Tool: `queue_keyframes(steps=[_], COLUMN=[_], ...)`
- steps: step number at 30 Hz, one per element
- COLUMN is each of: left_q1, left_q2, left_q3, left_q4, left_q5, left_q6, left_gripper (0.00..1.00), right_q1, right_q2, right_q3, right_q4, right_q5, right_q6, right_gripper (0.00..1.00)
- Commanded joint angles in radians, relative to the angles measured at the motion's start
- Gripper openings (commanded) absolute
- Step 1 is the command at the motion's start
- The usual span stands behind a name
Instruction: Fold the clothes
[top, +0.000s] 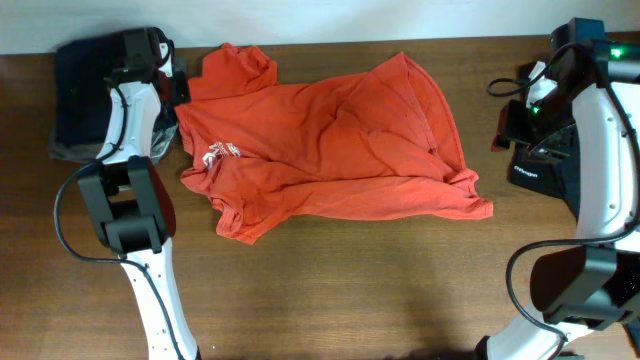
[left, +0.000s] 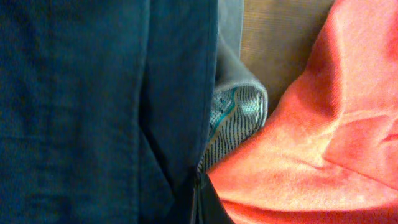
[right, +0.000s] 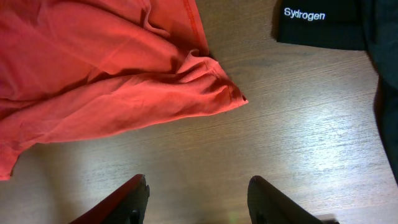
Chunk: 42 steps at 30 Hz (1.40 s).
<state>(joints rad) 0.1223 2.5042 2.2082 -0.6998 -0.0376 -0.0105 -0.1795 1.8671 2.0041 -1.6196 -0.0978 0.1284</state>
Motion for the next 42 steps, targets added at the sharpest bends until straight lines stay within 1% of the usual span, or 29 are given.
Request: queue_keyframes(steps=[1,5,6,7,8,10,11,12,14,15,16,21,25,29,32,35,37,38,42], left_q1=[0.015,0.015,0.015,0.015,0.015,0.015,0.015,0.015,0.015,0.015,0.015,0.016,0.016,0.015,0.011,-0.005,-0.026,-0.038,-0.080], left_q2=[-0.008,-0.009,-0.011,-0.014,-0.019,-0.029,-0.032,-0.037,-0.048,-0.056,-0.063,-0.100,-0.141,-0.235,-0.338,-0.477,-0.584,-0.645,-0.859], left_q3=[0.045,0.101,0.134,0.174,0.214,0.317,0.363,0.415,0.497,0.534,0.562,0.676,0.743,0.750,0.739,0.657,0.549,0.474,0.131], left_q4=[-0.013,-0.088,-0.126,-0.171,-0.214,-0.302,-0.335,-0.372,-0.441,-0.487,-0.529,-0.813,-0.983,-0.988,-0.988,-0.988,-0.988,-0.988,-0.988], left_q5=[-0.030,-0.026,-0.008,0.028,0.069,0.190,0.240,0.297,0.357,0.365,0.364,0.358,0.270,0.263,0.298,0.296,0.255,0.233,0.239], left_q6=[0.026,0.006,0.003,0.002,-0.002,-0.017,-0.023,-0.023,-0.023,-0.023,-0.027,-0.096,-0.162,-0.177,-0.176,-0.176,-0.176,-0.176,-0.203], left_gripper=[0.05,0.06,0.05,0.05,0.08,0.17,0.25,0.37,0.78,0.93,0.98,0.99,0.99,0.99,0.99,0.99,0.99,0.99,0.99], right_q1=[0.003,0.003,0.003,0.003,0.003,0.003,0.003,0.003,0.003,0.003,0.003,0.003,0.003,0.003,0.003,0.004,0.004,0.004,0.003], right_q2=[-0.011,-0.011,-0.011,-0.011,-0.011,-0.011,-0.011,-0.011,-0.011,-0.011,-0.011,-0.011,-0.019,-0.044,-0.068,-0.096,-0.116,-0.124,-0.138], right_q3=[-0.003,-0.003,-0.003,-0.003,-0.003,-0.003,-0.003,-0.003,-0.003,-0.003,-0.003,-0.003,-0.003,-0.003,-0.005,-0.007,-0.016,-0.024,-0.070], right_q4=[0.000,0.000,0.000,0.000,0.002,0.008,0.010,0.010,0.005,0.002,-0.002,-0.011,-0.024,-0.077,-0.080,-0.080,-0.080,-0.080,-0.077], right_q5=[0.001,0.001,0.001,0.001,0.001,0.001,0.001,0.001,0.001,0.001,0.001,0.002,0.000,0.005,0.005,0.005,0.004,0.005,0.004], right_q6=[-0.001,-0.001,-0.001,-0.001,-0.001,-0.001,-0.001,-0.001,-0.001,-0.001,-0.001,0.004,0.027,0.028,0.014,0.013,0.010,0.009,0.010], right_gripper=[0.56,0.57,0.57,0.60,0.66,0.84,0.90,0.95,0.98,0.99,1.00,0.99,0.99,0.99,1.00,1.00,1.00,0.99,0.99])
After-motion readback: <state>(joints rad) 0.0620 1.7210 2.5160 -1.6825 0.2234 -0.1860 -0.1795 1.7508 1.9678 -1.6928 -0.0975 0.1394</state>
